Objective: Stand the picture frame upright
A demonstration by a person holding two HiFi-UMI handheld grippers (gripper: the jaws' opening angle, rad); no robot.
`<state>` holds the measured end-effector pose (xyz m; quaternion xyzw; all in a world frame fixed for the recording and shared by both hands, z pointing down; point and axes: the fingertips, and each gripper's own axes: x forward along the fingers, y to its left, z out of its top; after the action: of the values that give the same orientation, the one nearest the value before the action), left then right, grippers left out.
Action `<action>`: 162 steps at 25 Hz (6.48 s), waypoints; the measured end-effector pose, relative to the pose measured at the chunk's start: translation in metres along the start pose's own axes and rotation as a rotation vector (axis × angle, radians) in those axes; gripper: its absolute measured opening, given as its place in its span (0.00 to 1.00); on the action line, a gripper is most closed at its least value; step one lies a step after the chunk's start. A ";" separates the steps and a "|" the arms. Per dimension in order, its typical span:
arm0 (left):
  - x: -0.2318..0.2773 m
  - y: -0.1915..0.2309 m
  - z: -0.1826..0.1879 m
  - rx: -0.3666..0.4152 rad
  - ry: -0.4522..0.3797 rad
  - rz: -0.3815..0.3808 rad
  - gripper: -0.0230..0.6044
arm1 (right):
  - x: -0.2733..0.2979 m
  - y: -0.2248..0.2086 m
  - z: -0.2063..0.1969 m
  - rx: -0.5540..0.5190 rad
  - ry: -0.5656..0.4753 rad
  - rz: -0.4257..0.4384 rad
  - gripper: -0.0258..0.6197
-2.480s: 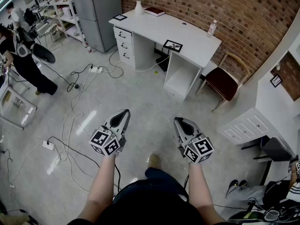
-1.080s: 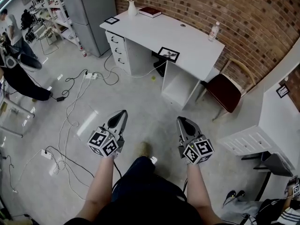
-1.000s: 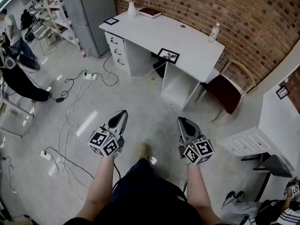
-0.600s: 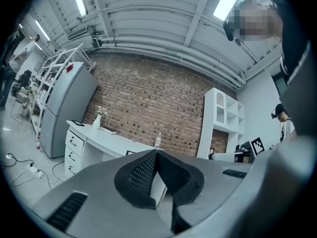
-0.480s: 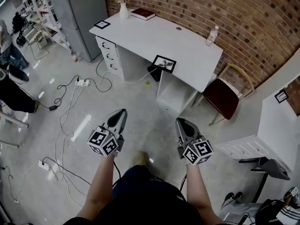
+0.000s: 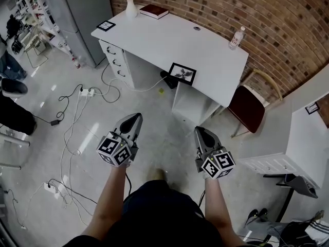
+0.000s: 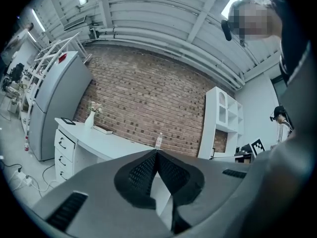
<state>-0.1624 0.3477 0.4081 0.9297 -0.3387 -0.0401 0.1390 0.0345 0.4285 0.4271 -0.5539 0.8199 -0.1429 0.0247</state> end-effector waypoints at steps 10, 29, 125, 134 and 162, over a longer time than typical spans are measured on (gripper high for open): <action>0.019 0.038 0.009 -0.004 0.002 0.000 0.04 | 0.042 -0.004 0.003 0.023 0.010 0.005 0.04; 0.060 0.107 -0.011 -0.060 0.062 0.036 0.04 | 0.144 -0.035 -0.017 0.070 0.081 -0.006 0.04; 0.373 0.193 -0.099 -0.036 0.593 -0.743 0.25 | 0.325 -0.210 -0.077 1.135 -0.487 -0.572 0.15; 0.397 0.234 -0.073 -0.089 0.594 -0.693 0.46 | 0.371 -0.190 -0.035 0.956 -0.328 -0.409 0.15; 0.477 0.351 0.043 -0.164 0.460 -0.685 0.24 | 0.562 -0.189 0.092 0.514 0.015 0.198 0.13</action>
<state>-0.0210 -0.2248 0.4770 0.9591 0.0342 0.0980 0.2632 0.0067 -0.1699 0.4543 -0.4457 0.8070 -0.3471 0.1722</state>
